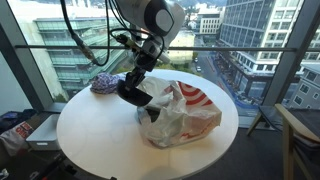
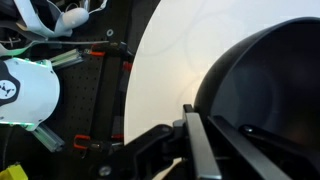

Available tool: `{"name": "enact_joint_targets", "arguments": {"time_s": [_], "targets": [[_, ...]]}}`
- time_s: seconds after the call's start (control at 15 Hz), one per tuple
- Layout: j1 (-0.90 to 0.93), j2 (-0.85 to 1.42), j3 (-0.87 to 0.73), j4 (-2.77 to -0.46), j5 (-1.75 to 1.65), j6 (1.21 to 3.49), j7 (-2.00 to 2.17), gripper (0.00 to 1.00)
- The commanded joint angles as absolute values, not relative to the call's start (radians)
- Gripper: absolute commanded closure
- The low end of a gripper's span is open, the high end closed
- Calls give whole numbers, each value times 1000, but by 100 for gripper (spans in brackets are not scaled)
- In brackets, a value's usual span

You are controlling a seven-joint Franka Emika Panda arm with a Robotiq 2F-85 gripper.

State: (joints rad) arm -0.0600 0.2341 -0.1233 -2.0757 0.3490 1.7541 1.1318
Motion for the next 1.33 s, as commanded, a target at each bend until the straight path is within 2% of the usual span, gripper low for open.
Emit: {"name": "enact_joint_targets", "arguments": {"time_s": [0.0,0.6,1.27], "targets": [[-89,162,-150,-2126,368,1763,1158,95],[-108,290,-152,-2093,450,1851,1157,95],[-88,336,-169,-2147,417,2210,1248,95]]}}
